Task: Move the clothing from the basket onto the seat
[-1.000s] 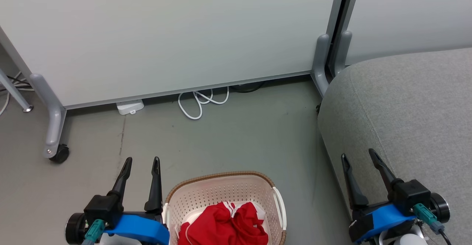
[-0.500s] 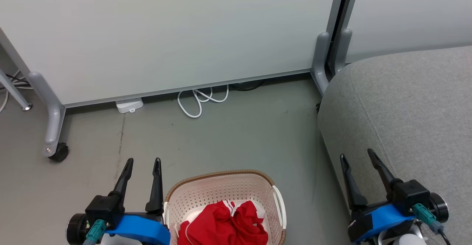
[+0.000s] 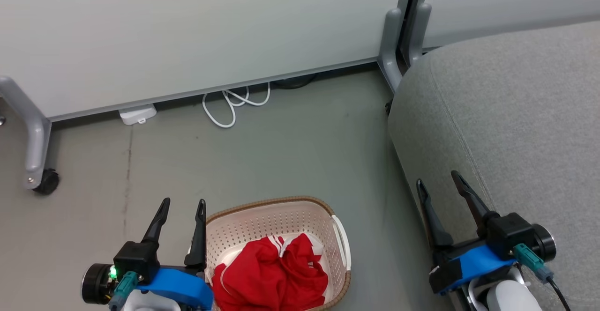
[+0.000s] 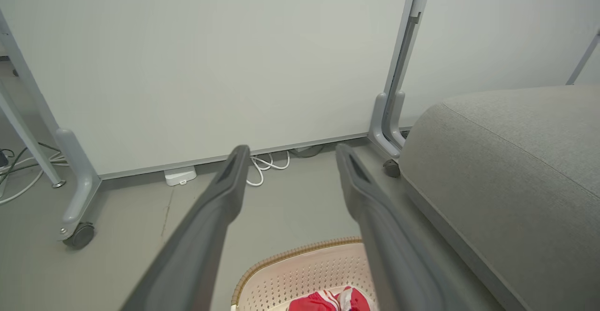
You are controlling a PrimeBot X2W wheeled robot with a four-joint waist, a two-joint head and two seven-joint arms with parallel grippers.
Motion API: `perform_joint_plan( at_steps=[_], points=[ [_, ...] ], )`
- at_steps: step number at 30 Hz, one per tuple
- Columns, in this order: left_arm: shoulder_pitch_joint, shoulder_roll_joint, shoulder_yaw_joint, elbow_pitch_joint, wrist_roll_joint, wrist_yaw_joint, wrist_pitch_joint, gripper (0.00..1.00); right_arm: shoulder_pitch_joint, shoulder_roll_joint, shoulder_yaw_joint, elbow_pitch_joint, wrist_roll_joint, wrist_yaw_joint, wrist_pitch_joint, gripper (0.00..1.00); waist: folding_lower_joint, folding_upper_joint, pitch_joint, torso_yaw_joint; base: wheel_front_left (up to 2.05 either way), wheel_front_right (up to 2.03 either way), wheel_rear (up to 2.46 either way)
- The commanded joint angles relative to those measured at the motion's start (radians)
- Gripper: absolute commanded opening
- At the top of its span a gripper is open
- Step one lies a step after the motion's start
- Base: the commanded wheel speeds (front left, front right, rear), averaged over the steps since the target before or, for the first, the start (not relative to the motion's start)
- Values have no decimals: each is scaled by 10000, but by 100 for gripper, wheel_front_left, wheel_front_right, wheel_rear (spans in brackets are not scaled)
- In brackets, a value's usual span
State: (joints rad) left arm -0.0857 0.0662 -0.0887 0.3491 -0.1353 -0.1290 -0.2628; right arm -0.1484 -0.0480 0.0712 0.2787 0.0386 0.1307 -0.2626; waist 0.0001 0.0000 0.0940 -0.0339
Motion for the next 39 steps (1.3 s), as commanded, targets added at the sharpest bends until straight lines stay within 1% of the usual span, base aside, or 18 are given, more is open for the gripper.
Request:
perform_joint_plan(
  at_steps=[1,5,8,16,25,31,36,39],
  points=[
    [-196,99,-17,76,81,-12,-30,100,-196,-42,58,-72,71,1,-35,100,-1,0,383,-312,0,0,0],
    [-474,262,-111,490,167,-16,-30,100,-535,-42,257,-220,275,1,-35,100,-1,0,1113,-764,0,0,0],
    [-810,495,-267,965,230,-15,-30,100,-819,-37,387,-369,448,1,-35,100,-1,0,1758,-1109,0,0,0],
    [-2167,1241,-1188,2693,405,-15,28,100,-1581,-32,631,-783,994,1,-35,100,-1,0,3478,-1917,0,0,0],
    [-3546,1910,-1867,4441,-1,-16,739,100,-2303,-26,1099,-1181,1575,1,-35,100,-1,0,5049,-2582,0,0,0],
    [-4238,2330,-2137,5046,-124,-15,1058,100,-2796,-26,1395,-1396,1931,1,-35,100,-1,0,5902,-2941,0,0,0],
    [-4669,2551,-2254,5355,-206,-11,1293,100,-3092,-26,1557,-1501,2175,1,-35,100,-1,0,6398,-3175,0,0,0],
    [-4890,2690,-2351,5496,-65,103,1506,100,-3247,-26,1652,-1549,2287,1,-35,100,-1,0,6650,-3279,0,0,0]
  ],
)
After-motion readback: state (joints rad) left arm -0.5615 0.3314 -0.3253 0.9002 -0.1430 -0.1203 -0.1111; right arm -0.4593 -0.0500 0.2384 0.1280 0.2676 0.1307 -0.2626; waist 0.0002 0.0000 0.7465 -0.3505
